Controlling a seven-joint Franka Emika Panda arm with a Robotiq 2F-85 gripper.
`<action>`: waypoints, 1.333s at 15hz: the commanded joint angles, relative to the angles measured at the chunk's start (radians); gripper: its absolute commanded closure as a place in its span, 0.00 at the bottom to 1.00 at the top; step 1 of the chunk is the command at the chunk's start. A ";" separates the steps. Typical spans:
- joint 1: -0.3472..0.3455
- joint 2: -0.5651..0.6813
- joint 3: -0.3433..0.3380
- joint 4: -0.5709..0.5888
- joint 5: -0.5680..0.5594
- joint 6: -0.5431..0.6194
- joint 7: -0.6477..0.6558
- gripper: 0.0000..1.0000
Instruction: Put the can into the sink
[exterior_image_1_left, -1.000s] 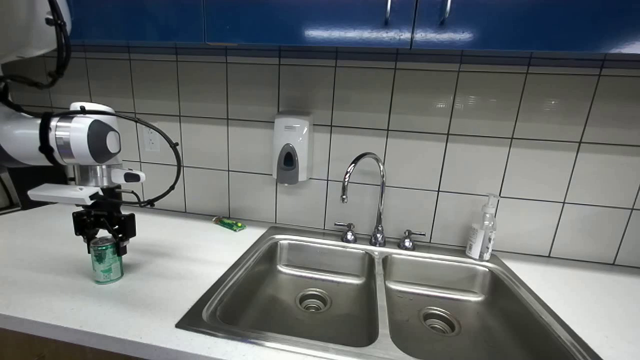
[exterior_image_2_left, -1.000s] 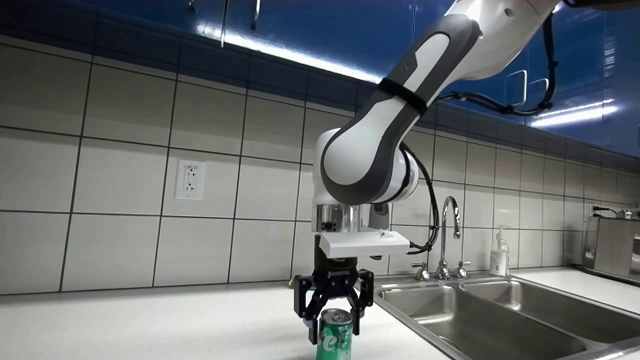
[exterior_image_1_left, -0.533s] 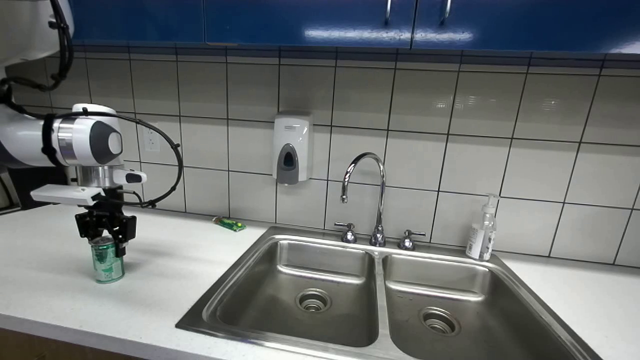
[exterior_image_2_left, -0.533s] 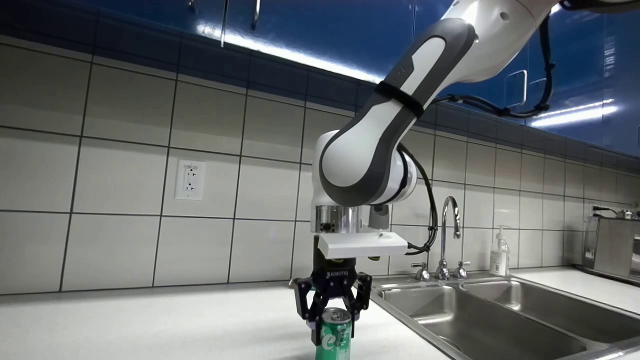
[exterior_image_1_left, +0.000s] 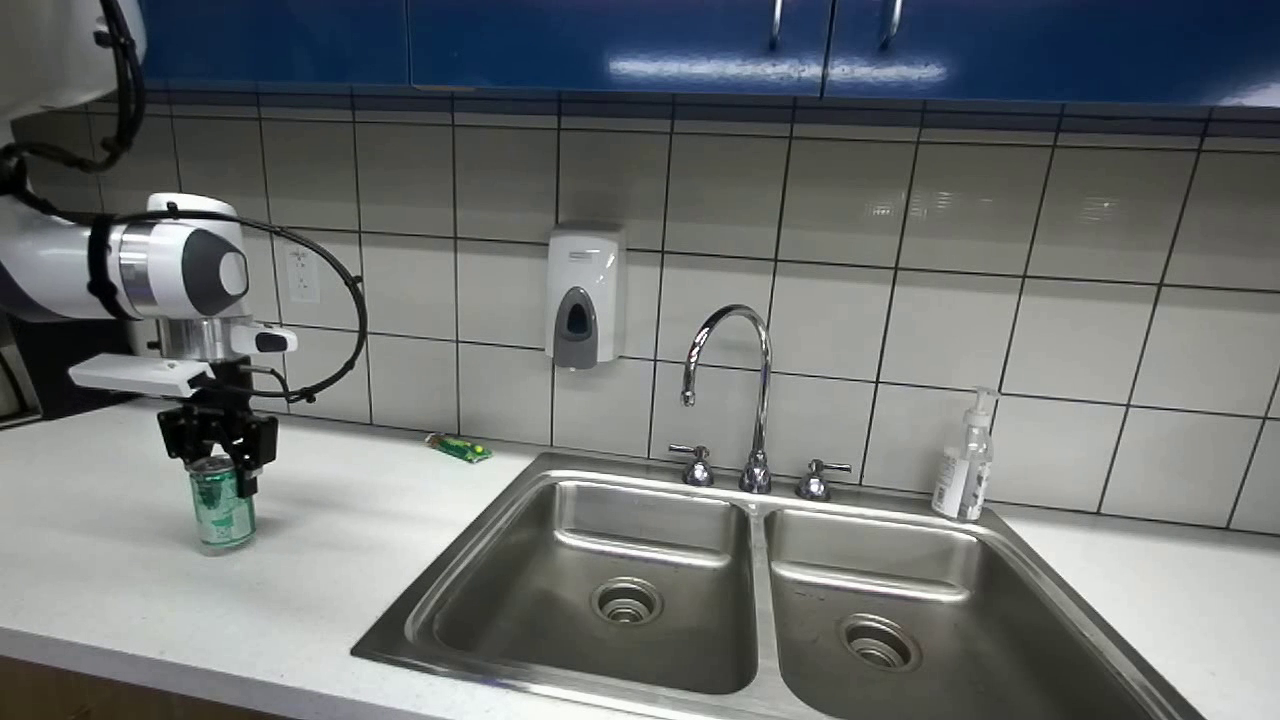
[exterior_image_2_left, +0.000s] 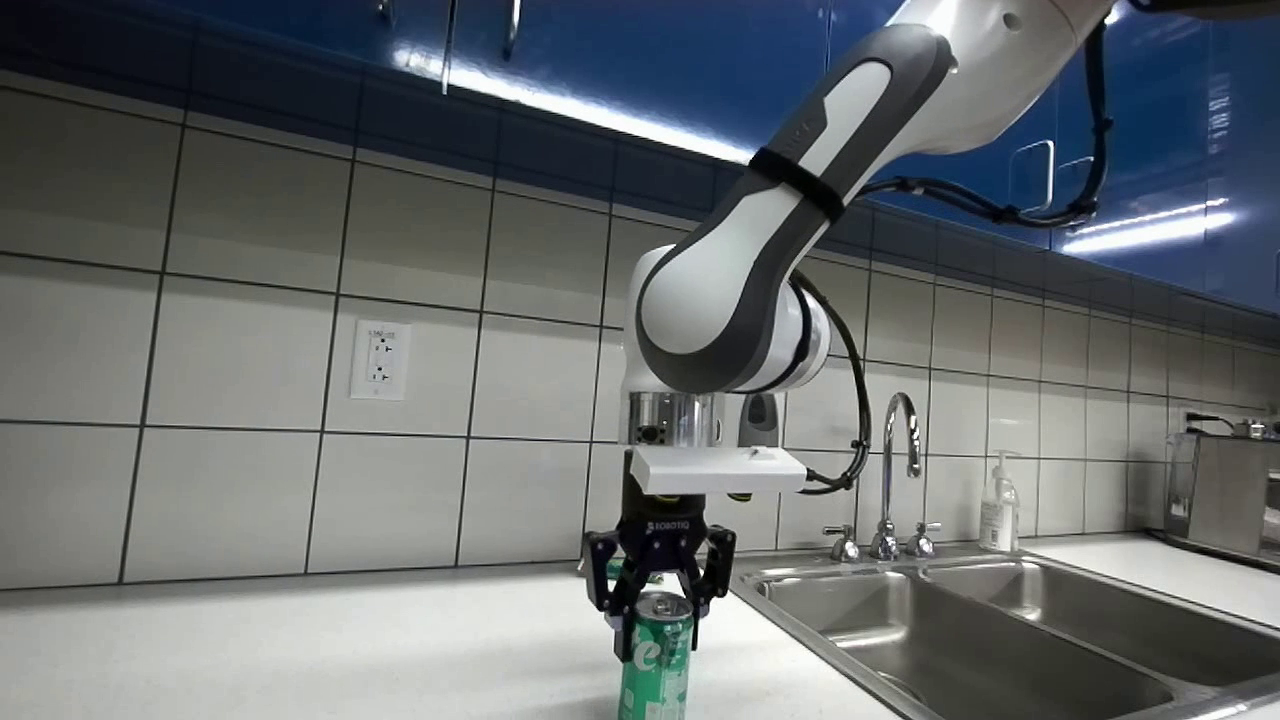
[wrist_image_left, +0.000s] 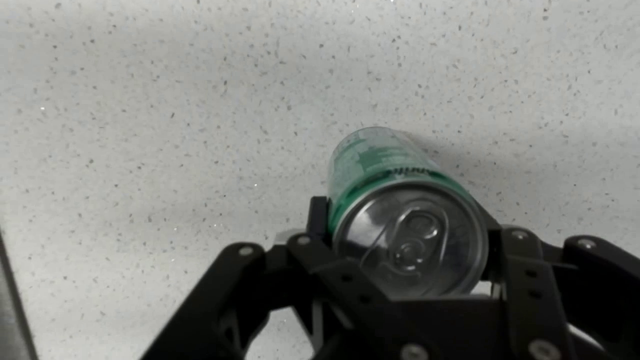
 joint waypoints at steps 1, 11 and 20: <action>0.002 -0.067 -0.008 -0.005 0.018 -0.012 0.009 0.62; -0.040 -0.143 -0.045 -0.027 0.017 -0.010 0.005 0.62; -0.121 -0.156 -0.104 -0.032 0.026 -0.011 -0.043 0.62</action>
